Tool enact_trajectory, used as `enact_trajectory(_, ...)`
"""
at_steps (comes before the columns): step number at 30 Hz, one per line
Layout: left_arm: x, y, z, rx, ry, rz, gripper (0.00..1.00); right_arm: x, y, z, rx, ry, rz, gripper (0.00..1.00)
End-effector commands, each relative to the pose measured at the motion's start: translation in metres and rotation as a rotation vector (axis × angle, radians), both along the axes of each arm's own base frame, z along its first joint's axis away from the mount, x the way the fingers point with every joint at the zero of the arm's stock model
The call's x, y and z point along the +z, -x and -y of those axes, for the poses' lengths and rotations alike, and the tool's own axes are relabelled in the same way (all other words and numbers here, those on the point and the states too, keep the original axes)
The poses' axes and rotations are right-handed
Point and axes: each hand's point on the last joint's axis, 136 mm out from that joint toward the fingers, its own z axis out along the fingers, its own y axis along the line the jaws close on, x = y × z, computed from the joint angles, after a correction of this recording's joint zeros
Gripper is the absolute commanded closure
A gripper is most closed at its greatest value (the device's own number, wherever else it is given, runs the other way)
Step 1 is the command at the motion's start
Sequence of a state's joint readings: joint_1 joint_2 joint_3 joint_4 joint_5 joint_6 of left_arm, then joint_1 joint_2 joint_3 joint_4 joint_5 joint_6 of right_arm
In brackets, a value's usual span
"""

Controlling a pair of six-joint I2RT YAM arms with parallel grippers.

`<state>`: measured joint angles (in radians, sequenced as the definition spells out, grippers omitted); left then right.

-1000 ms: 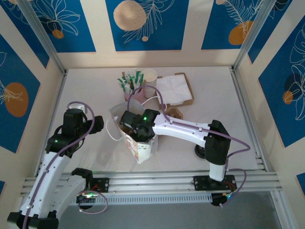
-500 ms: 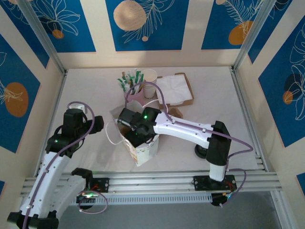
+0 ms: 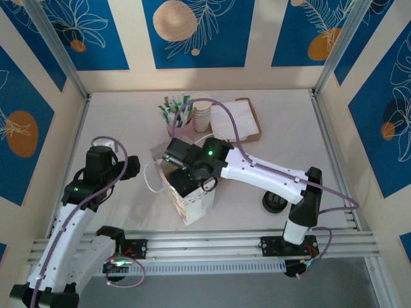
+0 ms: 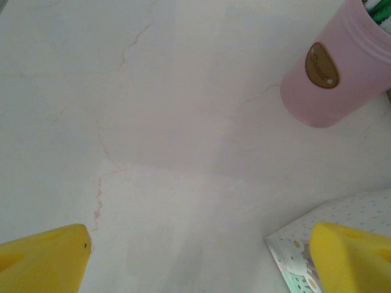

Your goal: Pack the takeout coffee

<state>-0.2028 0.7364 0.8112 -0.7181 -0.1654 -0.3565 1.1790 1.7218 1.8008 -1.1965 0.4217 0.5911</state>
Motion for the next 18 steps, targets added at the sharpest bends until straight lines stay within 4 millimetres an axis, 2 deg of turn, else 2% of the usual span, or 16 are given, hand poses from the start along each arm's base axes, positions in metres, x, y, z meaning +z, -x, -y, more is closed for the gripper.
enact_trajectory(1,-0.001,-0.001,-0.002,0.004,-0.003,0.0,0.08,0.029,0.002,0.007,0.022,-0.044,0.047,0.14)
enact_trajectory(12,-0.002,-0.001,-0.003,0.005,-0.004,-0.001,0.08,0.049,0.002,0.0,0.042,-0.13,0.071,0.14)
enact_trajectory(18,-0.002,-0.002,-0.003,0.005,-0.005,0.0,0.08,0.046,-0.002,0.003,0.026,-0.118,0.077,0.15)
